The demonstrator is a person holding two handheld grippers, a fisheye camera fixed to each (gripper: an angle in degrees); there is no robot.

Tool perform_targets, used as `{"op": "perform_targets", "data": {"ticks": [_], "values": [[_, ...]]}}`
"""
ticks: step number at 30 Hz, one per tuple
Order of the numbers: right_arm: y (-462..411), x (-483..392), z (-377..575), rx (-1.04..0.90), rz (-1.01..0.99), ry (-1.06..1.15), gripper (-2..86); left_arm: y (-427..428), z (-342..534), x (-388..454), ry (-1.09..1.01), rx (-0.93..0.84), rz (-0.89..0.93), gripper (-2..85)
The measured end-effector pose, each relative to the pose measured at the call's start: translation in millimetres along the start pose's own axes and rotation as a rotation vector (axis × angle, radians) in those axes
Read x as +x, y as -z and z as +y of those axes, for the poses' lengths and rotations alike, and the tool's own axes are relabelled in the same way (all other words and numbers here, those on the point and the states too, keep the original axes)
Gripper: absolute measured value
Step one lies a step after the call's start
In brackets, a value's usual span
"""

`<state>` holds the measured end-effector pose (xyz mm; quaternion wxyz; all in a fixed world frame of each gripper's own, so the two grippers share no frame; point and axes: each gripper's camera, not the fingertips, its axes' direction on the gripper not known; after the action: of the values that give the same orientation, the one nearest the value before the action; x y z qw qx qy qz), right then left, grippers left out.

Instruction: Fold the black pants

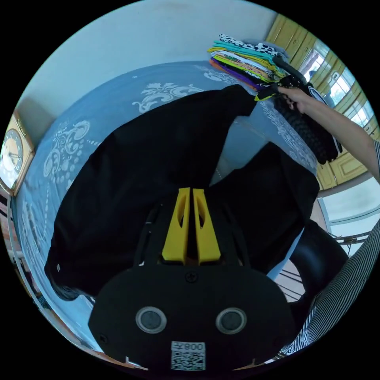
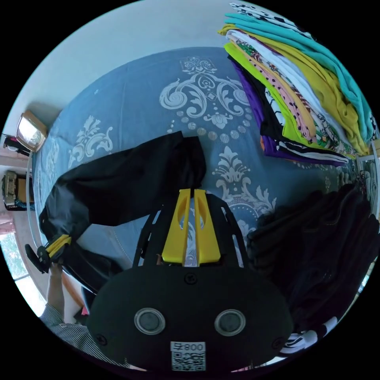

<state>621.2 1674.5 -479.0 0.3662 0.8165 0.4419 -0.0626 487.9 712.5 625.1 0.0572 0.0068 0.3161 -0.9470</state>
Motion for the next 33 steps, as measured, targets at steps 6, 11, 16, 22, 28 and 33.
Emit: {"op": "perform_targets", "data": {"ticks": [6,11,16,22,28,33], "values": [[64,-1,-11,0.160,-0.125,0.022,1.2,19,14,-13,0.140,0.187,0.084,1.0],[167,-17,-16,0.385,-0.260,0.126,1.1,52,31,-17,0.170,0.375,0.135,0.9],[201,-17,7,0.428,-0.155,0.180,1.2,40,47,-7,0.138,0.371,0.186,1.0],[100,19,13,0.105,-0.058,0.006,0.9,-36,49,-1,0.161,0.177,0.238,1.7],[62,19,26,0.008,0.113,-0.070,0.2,-54,63,-2,0.157,0.145,0.256,3.0],[84,-30,55,0.111,0.003,0.145,0.1,-27,103,-16,0.265,0.272,0.265,4.7]]}}
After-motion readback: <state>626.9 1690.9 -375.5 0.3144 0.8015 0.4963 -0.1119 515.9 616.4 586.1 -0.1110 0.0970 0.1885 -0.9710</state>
